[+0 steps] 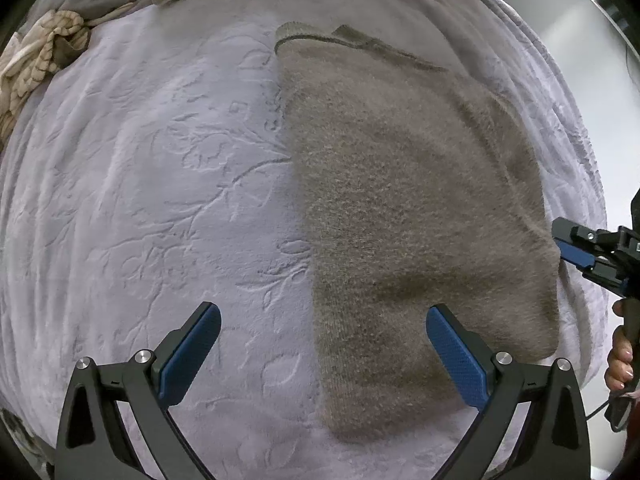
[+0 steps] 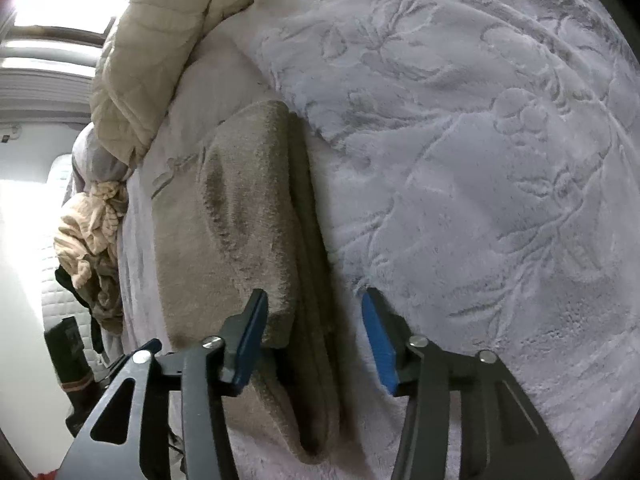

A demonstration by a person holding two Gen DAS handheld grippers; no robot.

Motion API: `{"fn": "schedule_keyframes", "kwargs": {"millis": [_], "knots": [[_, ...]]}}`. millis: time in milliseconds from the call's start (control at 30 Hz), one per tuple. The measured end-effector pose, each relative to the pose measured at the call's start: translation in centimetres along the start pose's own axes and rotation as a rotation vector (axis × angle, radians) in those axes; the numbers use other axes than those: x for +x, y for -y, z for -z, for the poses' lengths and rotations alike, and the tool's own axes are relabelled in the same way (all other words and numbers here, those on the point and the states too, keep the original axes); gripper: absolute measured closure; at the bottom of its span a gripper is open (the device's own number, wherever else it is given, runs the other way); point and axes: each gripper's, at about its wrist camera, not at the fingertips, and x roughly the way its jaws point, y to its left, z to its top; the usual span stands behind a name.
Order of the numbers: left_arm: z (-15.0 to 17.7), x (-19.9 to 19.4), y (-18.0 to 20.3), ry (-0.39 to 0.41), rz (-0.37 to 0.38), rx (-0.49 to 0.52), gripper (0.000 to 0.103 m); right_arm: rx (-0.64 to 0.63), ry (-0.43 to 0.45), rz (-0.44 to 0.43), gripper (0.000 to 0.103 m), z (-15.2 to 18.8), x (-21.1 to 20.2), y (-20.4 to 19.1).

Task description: Fold small clothes

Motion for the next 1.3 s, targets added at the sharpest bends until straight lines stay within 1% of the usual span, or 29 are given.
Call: {"fn": "schedule_keyframes", "kwargs": {"millis": [33,133,267,300,333,533,633,733,867,933,967,1067,1200,1300], "knots": [[0.0,0.1,0.1,-0.001,0.001,-0.001,0.000,-0.001,0.001,-0.003,0.042,0.0,0.0,0.0],[-0.1,0.1,0.1,-0.002,0.004,-0.001,0.000,-0.007,-0.006,-0.022,0.035,-0.1,0.2,-0.1],[-0.2,0.4,0.2,-0.001,0.018,-0.001,0.000,-0.014,-0.014,-0.041,0.033,-0.4,0.6,-0.2],[-0.3,0.5,0.2,-0.001,0.021,0.000,0.000,-0.017,-0.012,-0.052,0.025,-0.5,0.6,-0.2],[-0.3,0.6,0.2,-0.001,0.025,0.001,0.000,-0.024,-0.015,-0.070,0.021,-0.7,0.8,-0.2],[-0.8,1.0,0.2,0.004,0.070,0.005,0.000,-0.075,-0.047,-0.070,0.021,-1.3,1.5,-0.8],[-1.4,1.1,0.2,0.003,0.112,-0.003,0.000,-0.083,-0.057,-0.090,0.021,-1.9,1.8,-0.9],[-2.0,1.3,-0.2,-0.002,0.162,-0.016,0.000,-0.092,-0.083,-0.127,0.021,-2.7,2.5,-1.1],[-2.8,2.2,-0.9,-0.030,0.269,-0.030,0.000,-0.115,-0.118,-0.197,0.021,-3.6,3.7,-1.6],[-3.4,3.1,-1.1,-0.051,0.311,-0.038,0.000,-0.124,-0.148,-0.189,0.021,-4.3,4.9,-1.7],[-3.4,3.5,-1.1,-0.055,0.320,-0.040,0.000,-0.129,-0.161,-0.186,0.021,-4.5,5.5,-1.7],[-3.8,4.3,-0.9,-0.056,0.323,-0.039,0.000,-0.161,-0.196,-0.187,0.021,-5.2,7.0,-2.4],[-4.6,3.9,0.3,-0.005,0.316,0.001,0.000,-0.222,-0.209,-0.219,0.020,-5.8,7.8,-4.1],[-4.8,4.2,1.4,0.006,0.280,0.034,0.000,-0.228,-0.226,-0.222,0.020,-6.1,8.8,-4.1]]}}
